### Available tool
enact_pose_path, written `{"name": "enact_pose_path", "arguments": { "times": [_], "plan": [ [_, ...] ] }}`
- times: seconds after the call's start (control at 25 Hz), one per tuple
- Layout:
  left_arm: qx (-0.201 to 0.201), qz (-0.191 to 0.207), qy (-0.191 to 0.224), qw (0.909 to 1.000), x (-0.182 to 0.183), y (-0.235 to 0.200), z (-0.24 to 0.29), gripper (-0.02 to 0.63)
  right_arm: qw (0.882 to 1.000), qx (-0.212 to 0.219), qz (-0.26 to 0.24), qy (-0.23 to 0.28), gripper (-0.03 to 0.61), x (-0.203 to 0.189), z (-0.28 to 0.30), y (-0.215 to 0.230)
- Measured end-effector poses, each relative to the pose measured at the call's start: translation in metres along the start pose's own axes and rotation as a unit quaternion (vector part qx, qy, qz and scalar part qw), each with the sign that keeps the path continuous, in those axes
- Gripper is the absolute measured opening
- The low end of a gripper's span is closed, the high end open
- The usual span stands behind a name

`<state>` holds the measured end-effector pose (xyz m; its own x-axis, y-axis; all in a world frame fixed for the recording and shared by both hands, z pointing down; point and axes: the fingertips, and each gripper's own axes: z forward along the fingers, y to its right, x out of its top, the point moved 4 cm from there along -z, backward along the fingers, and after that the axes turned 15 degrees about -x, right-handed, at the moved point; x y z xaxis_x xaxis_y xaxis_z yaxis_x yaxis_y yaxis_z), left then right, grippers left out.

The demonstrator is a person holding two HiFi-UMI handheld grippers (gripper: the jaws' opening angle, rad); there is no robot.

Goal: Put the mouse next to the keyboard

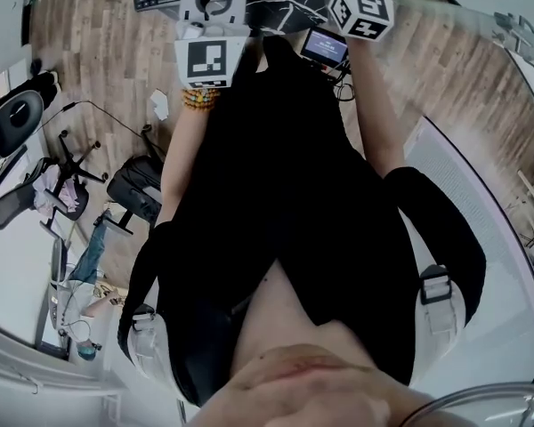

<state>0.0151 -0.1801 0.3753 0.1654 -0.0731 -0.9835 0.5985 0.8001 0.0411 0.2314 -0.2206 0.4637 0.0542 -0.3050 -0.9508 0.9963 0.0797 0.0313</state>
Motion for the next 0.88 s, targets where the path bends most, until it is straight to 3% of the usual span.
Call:
{"name": "enact_pose_path", "arguments": {
  "times": [0.88],
  "plan": [
    [0.042, -0.009, -0.015, 0.9990, -0.011, -0.005, 0.001, 0.061, 0.996, 0.038, -0.034, -0.079, 0.267, -0.070, 0.044, -0.006]
  ]
}}
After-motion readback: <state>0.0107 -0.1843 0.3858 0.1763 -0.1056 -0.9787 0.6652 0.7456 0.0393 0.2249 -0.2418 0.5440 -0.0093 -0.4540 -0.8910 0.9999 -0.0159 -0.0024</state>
